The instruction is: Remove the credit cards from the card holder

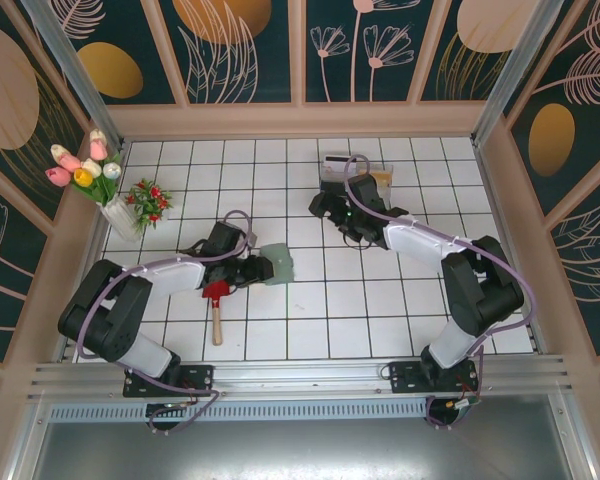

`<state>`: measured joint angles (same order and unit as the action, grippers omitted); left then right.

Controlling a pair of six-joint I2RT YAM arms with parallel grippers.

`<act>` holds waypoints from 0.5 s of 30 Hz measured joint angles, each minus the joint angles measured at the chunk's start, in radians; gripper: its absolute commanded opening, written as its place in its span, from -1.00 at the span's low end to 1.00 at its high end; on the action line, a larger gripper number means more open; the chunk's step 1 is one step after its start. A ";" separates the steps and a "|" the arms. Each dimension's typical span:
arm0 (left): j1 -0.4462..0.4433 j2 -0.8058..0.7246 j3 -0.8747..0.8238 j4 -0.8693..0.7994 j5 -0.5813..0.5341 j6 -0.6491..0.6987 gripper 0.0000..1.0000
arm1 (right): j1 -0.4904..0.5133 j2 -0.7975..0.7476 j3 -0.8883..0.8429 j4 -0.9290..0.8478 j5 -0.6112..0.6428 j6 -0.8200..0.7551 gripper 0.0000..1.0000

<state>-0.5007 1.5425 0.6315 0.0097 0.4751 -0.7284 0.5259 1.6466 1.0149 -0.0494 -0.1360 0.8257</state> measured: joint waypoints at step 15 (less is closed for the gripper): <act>-0.028 0.021 -0.002 0.112 -0.116 -0.188 -0.29 | 0.027 0.000 0.002 -0.054 0.038 -0.004 0.98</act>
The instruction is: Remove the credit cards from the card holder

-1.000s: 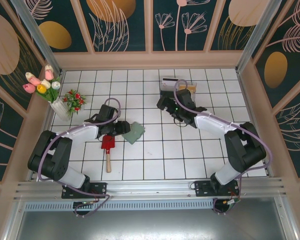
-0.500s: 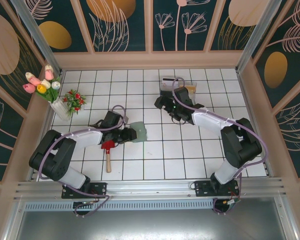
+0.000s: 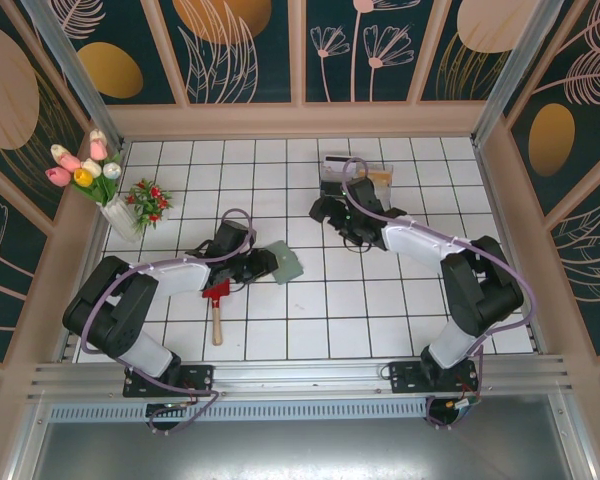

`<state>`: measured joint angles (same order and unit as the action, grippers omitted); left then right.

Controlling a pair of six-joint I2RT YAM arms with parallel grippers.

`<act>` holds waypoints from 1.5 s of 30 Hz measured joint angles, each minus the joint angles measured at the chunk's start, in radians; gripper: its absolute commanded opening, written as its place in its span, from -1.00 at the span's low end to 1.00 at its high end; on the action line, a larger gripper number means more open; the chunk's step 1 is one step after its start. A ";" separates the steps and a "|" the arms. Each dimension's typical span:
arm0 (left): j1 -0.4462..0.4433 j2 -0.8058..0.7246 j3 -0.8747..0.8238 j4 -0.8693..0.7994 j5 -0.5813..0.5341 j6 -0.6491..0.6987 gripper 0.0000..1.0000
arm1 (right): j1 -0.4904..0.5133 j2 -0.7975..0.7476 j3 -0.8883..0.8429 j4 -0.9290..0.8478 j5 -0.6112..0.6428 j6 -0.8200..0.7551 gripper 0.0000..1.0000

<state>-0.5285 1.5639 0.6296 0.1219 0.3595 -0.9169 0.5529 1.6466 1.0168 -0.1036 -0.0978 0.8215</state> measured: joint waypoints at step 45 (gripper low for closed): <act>0.022 0.102 -0.031 0.241 0.052 -0.190 -0.28 | 0.143 0.221 0.017 0.088 -0.296 -0.078 -0.17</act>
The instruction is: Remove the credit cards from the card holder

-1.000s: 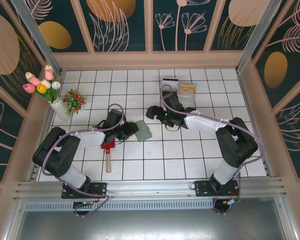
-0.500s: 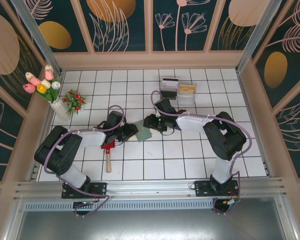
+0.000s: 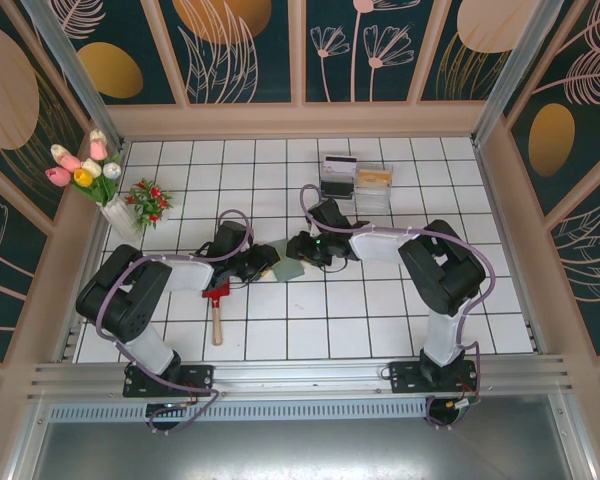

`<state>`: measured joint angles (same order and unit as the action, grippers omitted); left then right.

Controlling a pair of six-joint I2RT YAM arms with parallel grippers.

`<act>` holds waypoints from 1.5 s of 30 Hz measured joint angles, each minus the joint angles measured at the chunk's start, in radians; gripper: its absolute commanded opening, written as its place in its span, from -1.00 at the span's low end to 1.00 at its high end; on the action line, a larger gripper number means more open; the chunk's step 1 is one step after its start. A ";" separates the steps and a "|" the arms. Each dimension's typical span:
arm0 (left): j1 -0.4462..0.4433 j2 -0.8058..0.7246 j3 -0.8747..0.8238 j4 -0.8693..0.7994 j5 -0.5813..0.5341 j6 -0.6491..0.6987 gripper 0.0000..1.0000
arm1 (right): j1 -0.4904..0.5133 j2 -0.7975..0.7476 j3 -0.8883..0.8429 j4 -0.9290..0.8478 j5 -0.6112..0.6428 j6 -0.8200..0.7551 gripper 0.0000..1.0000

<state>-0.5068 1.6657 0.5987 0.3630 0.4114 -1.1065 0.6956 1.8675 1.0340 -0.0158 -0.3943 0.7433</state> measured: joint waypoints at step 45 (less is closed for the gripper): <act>0.000 0.000 0.120 0.005 0.105 0.189 -0.90 | -0.051 -0.099 -0.008 0.036 0.026 0.051 -0.35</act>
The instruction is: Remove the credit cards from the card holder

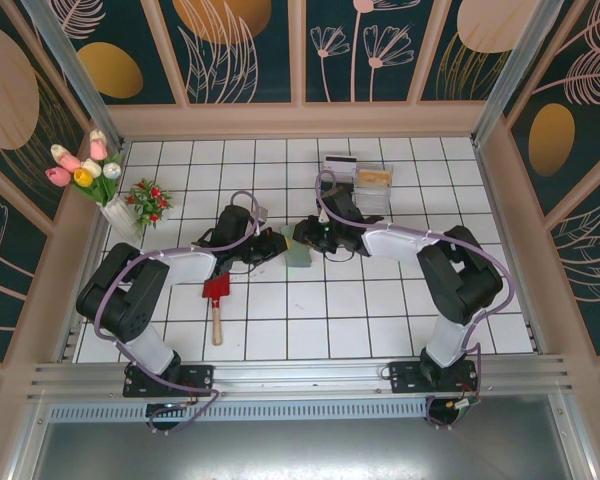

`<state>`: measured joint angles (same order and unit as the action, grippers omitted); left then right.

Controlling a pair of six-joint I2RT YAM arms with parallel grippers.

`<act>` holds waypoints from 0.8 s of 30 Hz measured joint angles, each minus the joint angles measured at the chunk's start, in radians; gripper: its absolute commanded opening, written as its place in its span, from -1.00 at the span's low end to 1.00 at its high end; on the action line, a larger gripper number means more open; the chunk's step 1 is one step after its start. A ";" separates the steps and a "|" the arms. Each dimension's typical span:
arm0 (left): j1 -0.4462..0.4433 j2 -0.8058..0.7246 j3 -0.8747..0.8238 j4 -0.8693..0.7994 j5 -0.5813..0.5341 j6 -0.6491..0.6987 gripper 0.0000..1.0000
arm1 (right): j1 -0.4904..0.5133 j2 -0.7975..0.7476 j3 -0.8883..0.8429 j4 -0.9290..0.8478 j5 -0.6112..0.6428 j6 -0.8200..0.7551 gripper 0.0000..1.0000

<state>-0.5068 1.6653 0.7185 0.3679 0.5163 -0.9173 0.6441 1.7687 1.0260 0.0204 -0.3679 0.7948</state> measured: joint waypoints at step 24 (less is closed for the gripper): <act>-0.012 0.000 0.017 -0.090 -0.047 0.058 -1.00 | 0.037 0.031 0.050 -0.165 0.127 -0.101 -0.29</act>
<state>-0.5186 1.6650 0.7357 0.2783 0.4690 -0.8593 0.6815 1.7992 1.0760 -0.1444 -0.2409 0.6937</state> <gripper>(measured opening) 0.102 0.363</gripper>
